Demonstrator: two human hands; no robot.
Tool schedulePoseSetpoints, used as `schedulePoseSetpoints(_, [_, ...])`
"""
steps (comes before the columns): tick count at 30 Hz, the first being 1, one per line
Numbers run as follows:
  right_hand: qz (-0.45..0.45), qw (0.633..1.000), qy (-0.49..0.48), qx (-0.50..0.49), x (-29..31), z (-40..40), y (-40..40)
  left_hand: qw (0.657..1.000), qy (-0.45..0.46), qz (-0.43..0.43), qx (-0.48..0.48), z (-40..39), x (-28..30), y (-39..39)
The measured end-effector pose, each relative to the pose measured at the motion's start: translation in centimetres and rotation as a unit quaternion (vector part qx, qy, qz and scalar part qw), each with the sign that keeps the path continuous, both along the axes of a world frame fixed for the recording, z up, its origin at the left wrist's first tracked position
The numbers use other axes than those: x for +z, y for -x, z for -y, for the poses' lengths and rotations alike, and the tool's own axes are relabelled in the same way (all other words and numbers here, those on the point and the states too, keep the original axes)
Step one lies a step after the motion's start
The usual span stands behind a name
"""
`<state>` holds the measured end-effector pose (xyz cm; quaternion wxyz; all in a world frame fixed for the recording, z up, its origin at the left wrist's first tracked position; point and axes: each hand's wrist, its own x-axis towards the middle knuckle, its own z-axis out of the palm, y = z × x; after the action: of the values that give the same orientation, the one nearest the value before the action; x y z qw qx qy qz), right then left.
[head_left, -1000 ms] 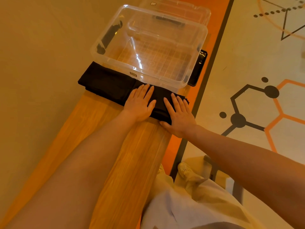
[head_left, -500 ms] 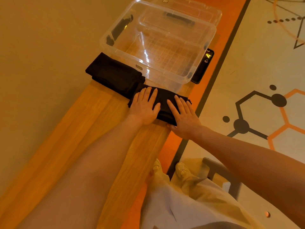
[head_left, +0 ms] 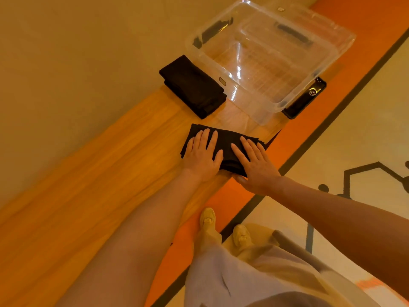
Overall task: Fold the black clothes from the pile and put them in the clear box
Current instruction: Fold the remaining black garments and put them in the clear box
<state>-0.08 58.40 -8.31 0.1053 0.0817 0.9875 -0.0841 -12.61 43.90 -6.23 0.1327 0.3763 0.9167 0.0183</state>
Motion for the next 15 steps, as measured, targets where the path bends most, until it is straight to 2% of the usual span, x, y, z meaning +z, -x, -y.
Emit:
schedulePoseSetpoints(7, [-0.002, 0.992, 0.005, 0.123, -0.1, 1.0, 0.5, 0.991, 0.006, 0.0, 0.13, 3.4, 0.4, -4.0])
schedulePoseSetpoints(15, [-0.01, 0.963, -0.025, 0.27, -0.5, 4.6, 1.9, 0.965, 0.014, -0.02, 0.26, 9.0, -0.3, -8.3])
